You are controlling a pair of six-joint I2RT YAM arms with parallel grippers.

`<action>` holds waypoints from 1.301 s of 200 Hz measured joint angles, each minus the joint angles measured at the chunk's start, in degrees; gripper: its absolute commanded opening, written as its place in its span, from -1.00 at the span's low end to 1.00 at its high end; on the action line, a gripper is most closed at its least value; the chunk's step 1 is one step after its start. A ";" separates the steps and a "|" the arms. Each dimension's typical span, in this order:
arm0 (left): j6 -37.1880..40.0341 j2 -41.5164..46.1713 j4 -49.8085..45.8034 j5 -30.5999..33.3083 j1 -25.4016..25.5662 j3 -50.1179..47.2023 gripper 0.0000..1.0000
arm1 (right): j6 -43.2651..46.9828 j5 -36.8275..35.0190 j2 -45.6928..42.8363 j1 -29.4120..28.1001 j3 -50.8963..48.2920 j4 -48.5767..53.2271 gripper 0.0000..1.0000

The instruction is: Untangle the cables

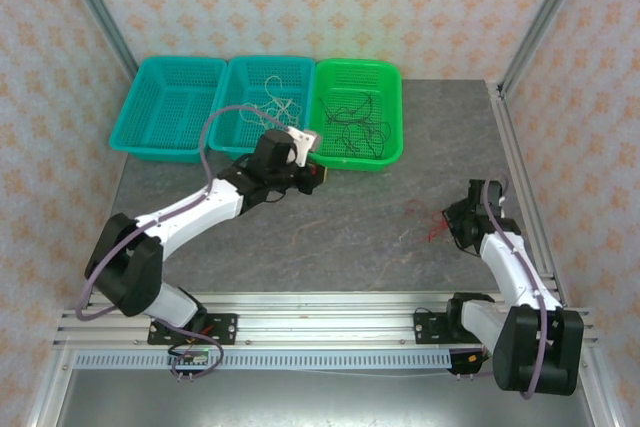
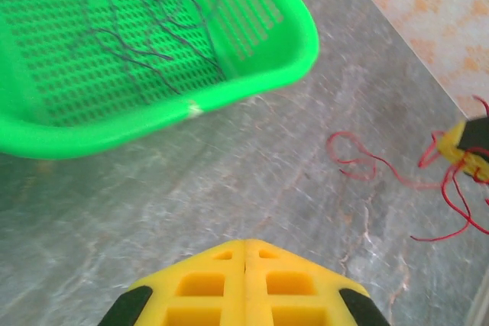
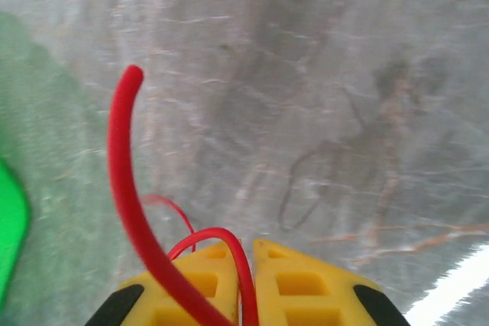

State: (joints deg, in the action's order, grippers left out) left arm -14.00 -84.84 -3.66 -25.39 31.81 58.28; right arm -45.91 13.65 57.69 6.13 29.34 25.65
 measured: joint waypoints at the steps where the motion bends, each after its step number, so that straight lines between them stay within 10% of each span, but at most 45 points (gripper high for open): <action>1: 0.02 0.07 -0.04 0.04 -0.02 -0.02 -1.00 | 0.00 -0.11 0.02 0.00 0.00 0.13 -0.80; 53: 0.00 2.40 0.26 -3.48 0.07 -1.14 -0.96 | 0.55 7.63 1.86 0.46 -2.40 -5.46 -1.00; 147: 0.90 -9.66 7.21 -13.05 6.71 1.01 0.56 | 12.39 35.52 4.50 -9.53 6.25 -14.12 -1.00; 260: 12.66 -15.41 10.21 -21.53 6.82 0.50 0.66 | 16.02 40.63 4.07 -16.11 10.82 -13.53 -1.00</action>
State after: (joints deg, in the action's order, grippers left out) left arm -1.34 -100.25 6.55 -46.92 38.63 58.78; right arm -29.89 54.28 61.76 -9.98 40.16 12.12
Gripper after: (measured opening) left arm 0.825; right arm 0.067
